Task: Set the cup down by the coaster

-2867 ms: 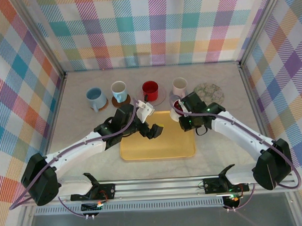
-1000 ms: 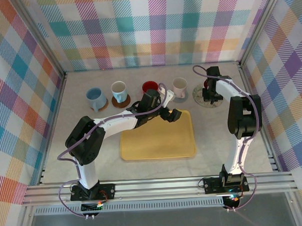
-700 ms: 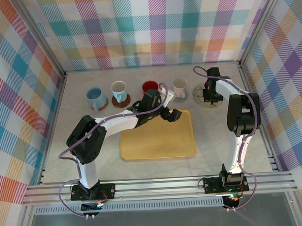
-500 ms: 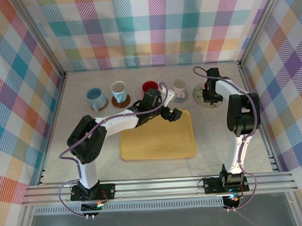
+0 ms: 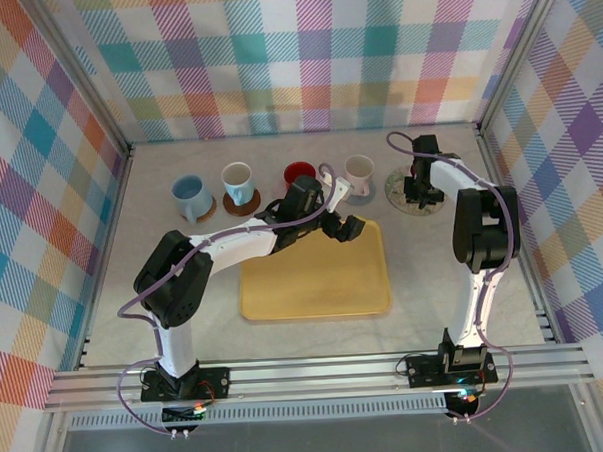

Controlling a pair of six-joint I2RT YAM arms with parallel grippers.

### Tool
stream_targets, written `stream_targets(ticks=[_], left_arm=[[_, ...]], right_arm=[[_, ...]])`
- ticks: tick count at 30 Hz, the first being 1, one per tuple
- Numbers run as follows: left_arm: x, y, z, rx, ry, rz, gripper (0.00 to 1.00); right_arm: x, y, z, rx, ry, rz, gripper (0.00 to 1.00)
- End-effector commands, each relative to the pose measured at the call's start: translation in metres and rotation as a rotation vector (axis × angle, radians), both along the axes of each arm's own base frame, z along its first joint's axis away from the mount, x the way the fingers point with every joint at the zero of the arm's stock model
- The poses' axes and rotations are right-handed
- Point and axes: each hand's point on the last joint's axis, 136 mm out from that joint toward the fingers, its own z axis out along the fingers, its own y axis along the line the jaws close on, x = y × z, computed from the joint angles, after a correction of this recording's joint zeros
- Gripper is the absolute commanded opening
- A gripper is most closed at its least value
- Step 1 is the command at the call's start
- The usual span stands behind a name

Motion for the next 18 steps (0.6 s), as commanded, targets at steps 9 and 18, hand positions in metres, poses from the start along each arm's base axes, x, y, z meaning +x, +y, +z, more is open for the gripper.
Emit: stream_targets(ticks=[9, 18], left_arm=[[-0.008, -0.010, 0.033, -0.019, -0.065, -0.049, 1.00], [-0.007, -0.008, 0.095, -0.065, -0.179, -0.008, 1.00]], right_arm=[[-0.010, 0.010, 0.047, 0.085, -0.113, -0.009, 0.51], [-0.029, 0.031, 0.096, 0.182, -0.218, 0.081, 0.85]])
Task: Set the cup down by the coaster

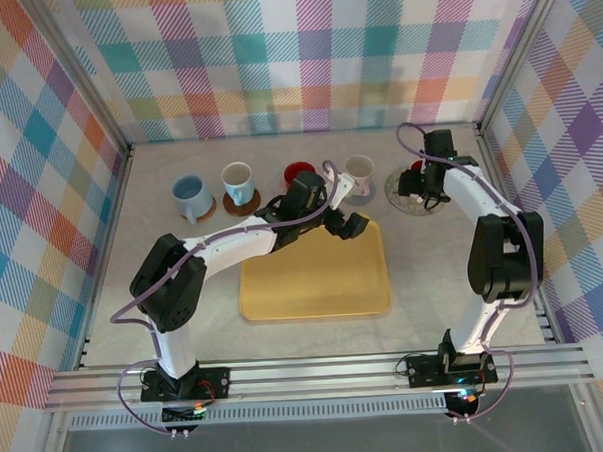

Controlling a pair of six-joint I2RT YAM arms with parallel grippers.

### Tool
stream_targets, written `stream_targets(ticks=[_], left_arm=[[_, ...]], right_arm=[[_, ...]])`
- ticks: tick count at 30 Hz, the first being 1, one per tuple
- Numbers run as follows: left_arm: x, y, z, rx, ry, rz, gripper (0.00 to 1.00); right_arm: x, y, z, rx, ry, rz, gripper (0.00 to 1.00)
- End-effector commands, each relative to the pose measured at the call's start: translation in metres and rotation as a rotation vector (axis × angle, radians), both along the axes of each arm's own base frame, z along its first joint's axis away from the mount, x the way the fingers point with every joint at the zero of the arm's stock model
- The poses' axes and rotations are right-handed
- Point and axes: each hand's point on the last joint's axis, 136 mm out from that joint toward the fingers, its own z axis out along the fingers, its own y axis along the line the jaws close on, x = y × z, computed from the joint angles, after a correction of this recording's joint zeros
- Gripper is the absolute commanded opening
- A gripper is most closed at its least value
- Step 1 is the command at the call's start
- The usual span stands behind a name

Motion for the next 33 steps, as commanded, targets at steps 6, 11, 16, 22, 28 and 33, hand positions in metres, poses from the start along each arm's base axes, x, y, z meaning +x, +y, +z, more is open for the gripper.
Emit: stream_targets(ticks=[6, 11, 16, 22, 28, 33], left_arm=[[-0.007, 0.007, 0.117, -0.153, -0.184, 0.023, 1.00], [-0.006, 0.030, 0.154, -0.144, -0.226, 0.116, 1.00], [-0.004, 0.069, 0.180, -0.097, -0.298, 0.265, 1.00], [-0.008, 0.135, 0.196, -0.019, -0.453, 0.492, 1.00], [-0.016, 0.208, 0.194, 0.061, -0.529, 0.720, 1.00], [-0.027, 0.261, 0.165, 0.083, -0.509, 0.881, 1.00]], right_arm=[[-0.019, 0.032, 0.062, 0.169, -0.180, 0.110, 0.99], [-0.033, 0.048, 0.094, 0.228, -0.340, 0.198, 0.99], [-0.055, 0.051, 0.118, 0.203, -0.548, 0.271, 0.99], [-0.085, 0.046, 0.132, 0.138, -0.695, 0.301, 0.99], [-0.103, 0.039, 0.123, 0.077, -0.785, 0.295, 0.99], [-0.110, 0.021, 0.105, 0.019, -0.844, 0.207, 0.99]])
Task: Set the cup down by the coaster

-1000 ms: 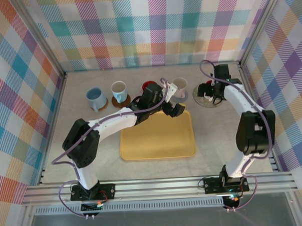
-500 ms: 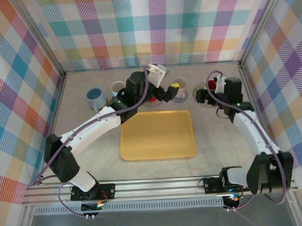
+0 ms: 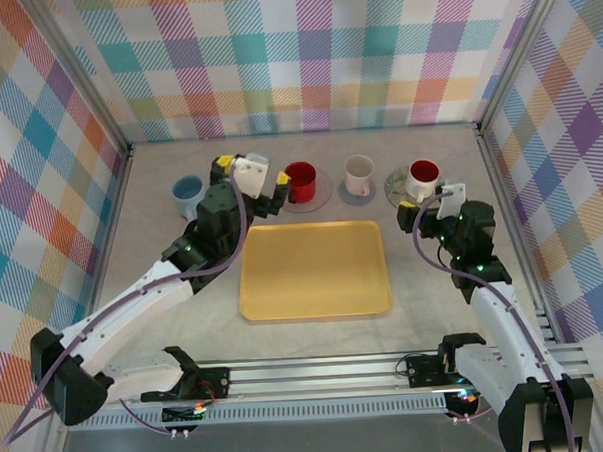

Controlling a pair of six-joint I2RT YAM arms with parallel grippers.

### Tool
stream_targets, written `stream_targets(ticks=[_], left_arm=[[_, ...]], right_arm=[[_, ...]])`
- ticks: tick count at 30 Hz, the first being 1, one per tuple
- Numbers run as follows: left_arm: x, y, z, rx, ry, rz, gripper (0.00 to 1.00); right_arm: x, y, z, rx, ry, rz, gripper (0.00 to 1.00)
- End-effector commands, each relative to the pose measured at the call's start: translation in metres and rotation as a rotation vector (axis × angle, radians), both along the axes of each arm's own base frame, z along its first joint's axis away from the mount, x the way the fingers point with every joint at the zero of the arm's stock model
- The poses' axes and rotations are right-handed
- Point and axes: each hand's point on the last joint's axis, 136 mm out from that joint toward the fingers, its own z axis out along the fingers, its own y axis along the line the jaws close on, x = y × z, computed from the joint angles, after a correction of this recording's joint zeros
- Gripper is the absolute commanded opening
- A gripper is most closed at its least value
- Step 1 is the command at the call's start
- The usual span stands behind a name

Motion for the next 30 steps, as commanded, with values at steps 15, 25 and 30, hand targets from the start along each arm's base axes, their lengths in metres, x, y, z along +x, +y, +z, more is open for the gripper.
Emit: stream_targets(ticks=[15, 25, 30], left_arm=[[-0.031, 0.153, -0.105, -0.064, 0.050, 0.488, 1.00], [-0.034, 0.179, -0.175, -0.168, 0.088, 0.558, 1.00], [-0.033, 0.189, -0.195, -0.167, 0.101, 0.606, 1.00]], right_arm=[[0.006, -0.044, -0.059, -0.017, -0.017, -0.265, 0.99], [0.024, -0.049, -0.084, -0.004, 0.000, -0.306, 0.99], [0.034, -0.048, -0.094, -0.011, 0.024, -0.302, 0.99]])
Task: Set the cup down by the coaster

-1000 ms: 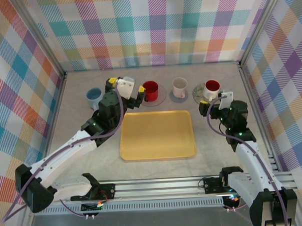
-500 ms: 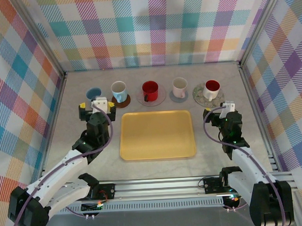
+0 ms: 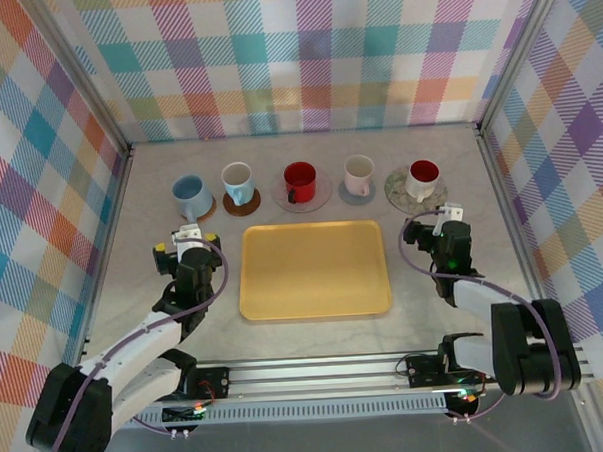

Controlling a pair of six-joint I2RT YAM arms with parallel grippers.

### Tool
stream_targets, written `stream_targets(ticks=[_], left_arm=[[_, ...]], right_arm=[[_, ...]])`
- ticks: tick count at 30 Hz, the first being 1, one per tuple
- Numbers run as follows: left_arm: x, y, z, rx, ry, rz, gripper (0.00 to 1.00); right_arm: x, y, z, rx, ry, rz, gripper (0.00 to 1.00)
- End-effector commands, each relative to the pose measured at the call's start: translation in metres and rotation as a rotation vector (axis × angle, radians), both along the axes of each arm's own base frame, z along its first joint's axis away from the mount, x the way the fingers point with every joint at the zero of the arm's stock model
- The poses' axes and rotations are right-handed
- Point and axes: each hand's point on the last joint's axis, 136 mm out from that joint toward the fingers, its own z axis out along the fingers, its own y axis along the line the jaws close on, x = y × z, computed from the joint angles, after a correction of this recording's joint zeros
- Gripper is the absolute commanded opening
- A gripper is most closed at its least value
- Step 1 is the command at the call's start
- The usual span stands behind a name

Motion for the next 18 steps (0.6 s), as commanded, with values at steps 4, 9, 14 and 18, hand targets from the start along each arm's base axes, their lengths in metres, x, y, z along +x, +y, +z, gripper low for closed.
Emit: stream_targets(ticks=[4, 9, 14, 18], left_arm=[[0.011, 0.004, -0.004, -0.082, -0.079, 0.029, 1.00], [0.023, 0.004, -0.014, -0.108, -0.098, 0.012, 1.00], [0.044, -0.002, -0.017, -0.080, -0.096, -0.053, 1.00], [0.060, -0.007, -0.021, -0.088, -0.087, -0.092, 1.00]], right_arm=[[0.021, 0.000, 0.019, -0.002, -0.072, -0.008, 0.99], [0.029, -0.002, 0.019, -0.040, -0.071, -0.004, 0.99], [0.038, 0.003, 0.016, -0.072, -0.075, 0.033, 0.99], [0.045, 0.008, 0.008, -0.078, -0.068, 0.067, 0.99]])
